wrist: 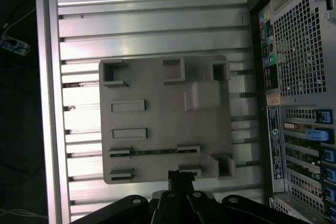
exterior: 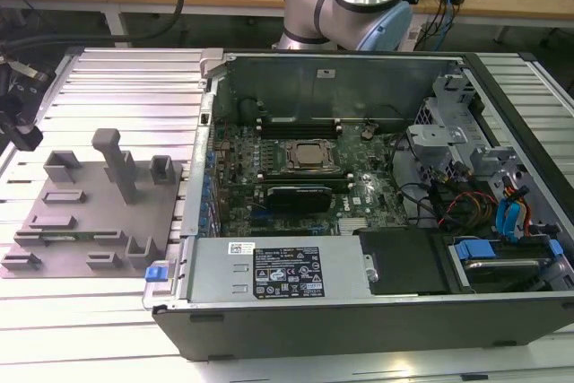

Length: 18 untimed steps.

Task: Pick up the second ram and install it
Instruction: 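Pick up the second ram and move it above second insertion slot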

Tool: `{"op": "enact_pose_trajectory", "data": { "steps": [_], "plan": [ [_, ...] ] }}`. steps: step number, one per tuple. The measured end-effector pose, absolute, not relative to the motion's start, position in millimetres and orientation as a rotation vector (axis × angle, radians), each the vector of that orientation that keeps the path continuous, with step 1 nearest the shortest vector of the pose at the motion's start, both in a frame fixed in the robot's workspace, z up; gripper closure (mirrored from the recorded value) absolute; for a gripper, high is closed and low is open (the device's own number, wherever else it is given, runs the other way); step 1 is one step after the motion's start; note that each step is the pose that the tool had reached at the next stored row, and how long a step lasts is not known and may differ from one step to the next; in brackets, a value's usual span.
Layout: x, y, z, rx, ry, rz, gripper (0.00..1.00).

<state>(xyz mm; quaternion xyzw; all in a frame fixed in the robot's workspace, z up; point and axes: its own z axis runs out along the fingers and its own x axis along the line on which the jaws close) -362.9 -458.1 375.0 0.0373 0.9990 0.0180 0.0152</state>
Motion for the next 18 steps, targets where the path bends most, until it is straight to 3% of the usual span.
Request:
{"op": "enact_pose_trajectory", "data": {
  "steps": [18],
  "plan": [
    [-362.9,-458.1,375.0,-0.371,3.095,0.063,0.92]
  ]
}}
